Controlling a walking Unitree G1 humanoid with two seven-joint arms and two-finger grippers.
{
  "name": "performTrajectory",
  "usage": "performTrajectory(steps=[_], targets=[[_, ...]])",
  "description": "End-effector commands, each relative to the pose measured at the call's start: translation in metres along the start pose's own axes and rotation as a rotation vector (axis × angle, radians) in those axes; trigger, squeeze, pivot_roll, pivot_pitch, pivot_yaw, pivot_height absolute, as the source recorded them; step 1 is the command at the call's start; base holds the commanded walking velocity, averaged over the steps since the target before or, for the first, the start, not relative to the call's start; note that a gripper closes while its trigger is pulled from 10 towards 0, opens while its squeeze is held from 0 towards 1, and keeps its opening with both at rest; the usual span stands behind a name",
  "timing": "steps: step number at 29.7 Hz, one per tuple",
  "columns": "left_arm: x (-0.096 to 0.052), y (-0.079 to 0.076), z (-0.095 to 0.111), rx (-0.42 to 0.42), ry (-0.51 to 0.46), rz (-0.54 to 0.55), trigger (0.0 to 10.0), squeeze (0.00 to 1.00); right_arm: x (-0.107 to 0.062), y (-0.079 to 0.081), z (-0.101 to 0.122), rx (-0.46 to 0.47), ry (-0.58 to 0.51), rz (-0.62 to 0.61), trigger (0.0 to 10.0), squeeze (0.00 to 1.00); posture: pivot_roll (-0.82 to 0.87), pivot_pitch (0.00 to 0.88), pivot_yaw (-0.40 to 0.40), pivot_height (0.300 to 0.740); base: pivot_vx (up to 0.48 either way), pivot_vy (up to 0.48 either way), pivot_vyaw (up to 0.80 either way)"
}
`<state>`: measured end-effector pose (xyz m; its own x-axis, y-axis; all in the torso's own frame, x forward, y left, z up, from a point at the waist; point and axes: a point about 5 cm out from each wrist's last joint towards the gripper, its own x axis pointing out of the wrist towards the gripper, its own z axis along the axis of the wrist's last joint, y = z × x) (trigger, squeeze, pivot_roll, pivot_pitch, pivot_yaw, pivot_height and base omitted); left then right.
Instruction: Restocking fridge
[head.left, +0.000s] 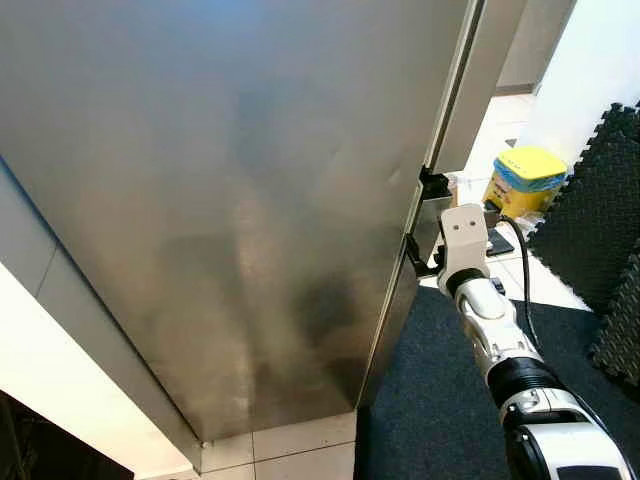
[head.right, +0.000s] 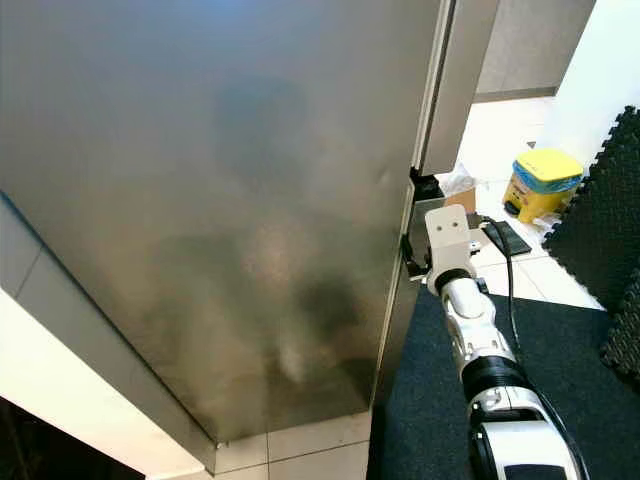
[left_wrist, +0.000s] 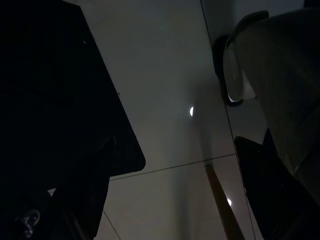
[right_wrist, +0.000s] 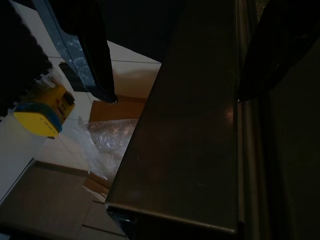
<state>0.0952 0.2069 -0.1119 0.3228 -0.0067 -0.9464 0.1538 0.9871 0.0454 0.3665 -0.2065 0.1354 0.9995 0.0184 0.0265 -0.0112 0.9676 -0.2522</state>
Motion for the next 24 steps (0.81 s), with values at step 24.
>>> performTrajectory(steps=[24], targets=[[-0.001, -0.005, -0.009, 0.029, 0.039, -0.03, 10.0, 0.0, -0.008, -0.053, -0.004, -0.003, 0.038, -0.247, 10.0, 0.0, 0.06, 0.065, 0.024, 0.74, 0.0, 0.0, 0.0]])
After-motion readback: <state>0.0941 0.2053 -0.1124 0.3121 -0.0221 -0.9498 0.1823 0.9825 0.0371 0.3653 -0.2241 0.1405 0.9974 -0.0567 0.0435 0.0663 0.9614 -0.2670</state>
